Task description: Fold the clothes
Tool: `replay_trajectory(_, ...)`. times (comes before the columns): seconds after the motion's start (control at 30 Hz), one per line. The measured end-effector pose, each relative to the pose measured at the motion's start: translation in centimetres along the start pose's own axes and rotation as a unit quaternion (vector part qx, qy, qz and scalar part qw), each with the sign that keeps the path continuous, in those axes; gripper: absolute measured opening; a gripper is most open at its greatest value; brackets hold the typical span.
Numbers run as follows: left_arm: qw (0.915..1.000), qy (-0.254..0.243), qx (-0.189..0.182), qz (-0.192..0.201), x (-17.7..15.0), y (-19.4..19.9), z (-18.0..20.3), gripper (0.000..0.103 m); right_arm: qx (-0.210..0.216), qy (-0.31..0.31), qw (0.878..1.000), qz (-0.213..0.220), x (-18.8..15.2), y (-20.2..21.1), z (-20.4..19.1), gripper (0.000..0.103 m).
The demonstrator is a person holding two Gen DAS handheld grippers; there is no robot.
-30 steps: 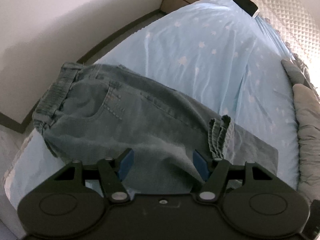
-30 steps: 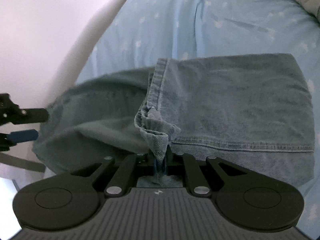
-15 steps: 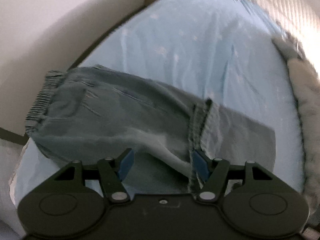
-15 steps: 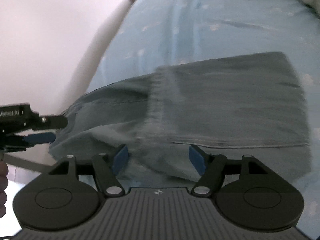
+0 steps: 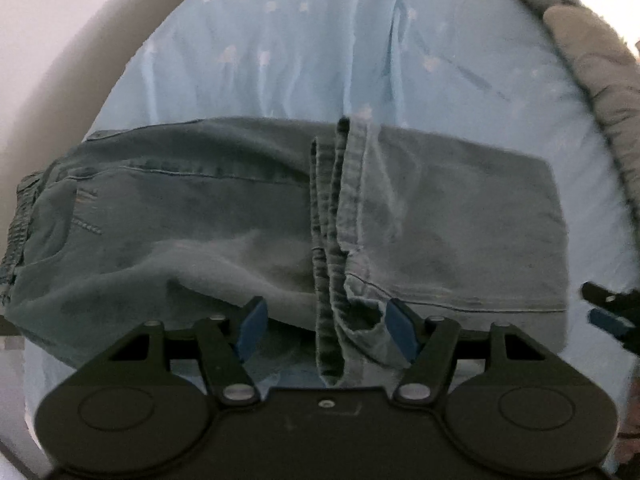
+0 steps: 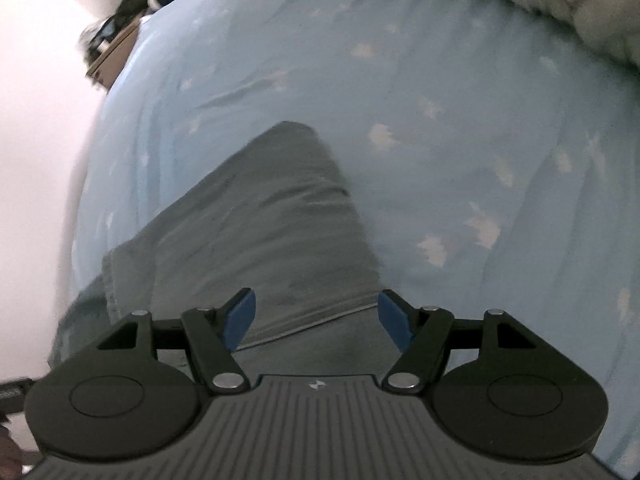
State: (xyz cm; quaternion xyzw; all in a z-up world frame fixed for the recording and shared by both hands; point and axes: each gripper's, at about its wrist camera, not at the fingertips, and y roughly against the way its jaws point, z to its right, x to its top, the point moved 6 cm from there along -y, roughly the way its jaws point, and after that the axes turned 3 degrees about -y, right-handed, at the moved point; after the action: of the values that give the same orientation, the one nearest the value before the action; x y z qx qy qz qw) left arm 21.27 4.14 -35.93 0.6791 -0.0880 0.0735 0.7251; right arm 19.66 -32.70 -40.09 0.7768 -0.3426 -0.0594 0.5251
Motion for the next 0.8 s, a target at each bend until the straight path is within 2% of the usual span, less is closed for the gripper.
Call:
replay_trajectory(0.2,0.9979,-0.034,0.047,-0.030,-1.0,-2.8,0.0,0.063,0.034,-0.033,0.998,-0.047,0.5,-2.3,1.2,0.073)
replay_trajectory(0.37,0.9981,-0.019,0.036,-0.046,-1.4,-3.5,-0.8,0.063,0.023,0.013,0.997,-0.077,0.5,-4.2,0.4,0.076)
replay_trajectory(0.5,0.9980,-0.013,0.032,-0.052,-1.3,-3.6,-1.2,0.063,0.007,0.062,0.993,-0.098,0.2,-5.8,-0.4,0.090)
replay_trajectory(0.63,0.9978,-0.011,0.032,-0.056,-1.0,-3.7,-1.3,0.063,-0.016,0.091,0.989,-0.115,0.0,-6.6,-0.8,0.089)
replay_trajectory(0.8,0.9984,-0.001,0.028,-0.049,-0.4,-3.4,-0.8,0.063,0.016,0.073,0.990,-0.119,0.5,-5.9,-0.3,0.086)
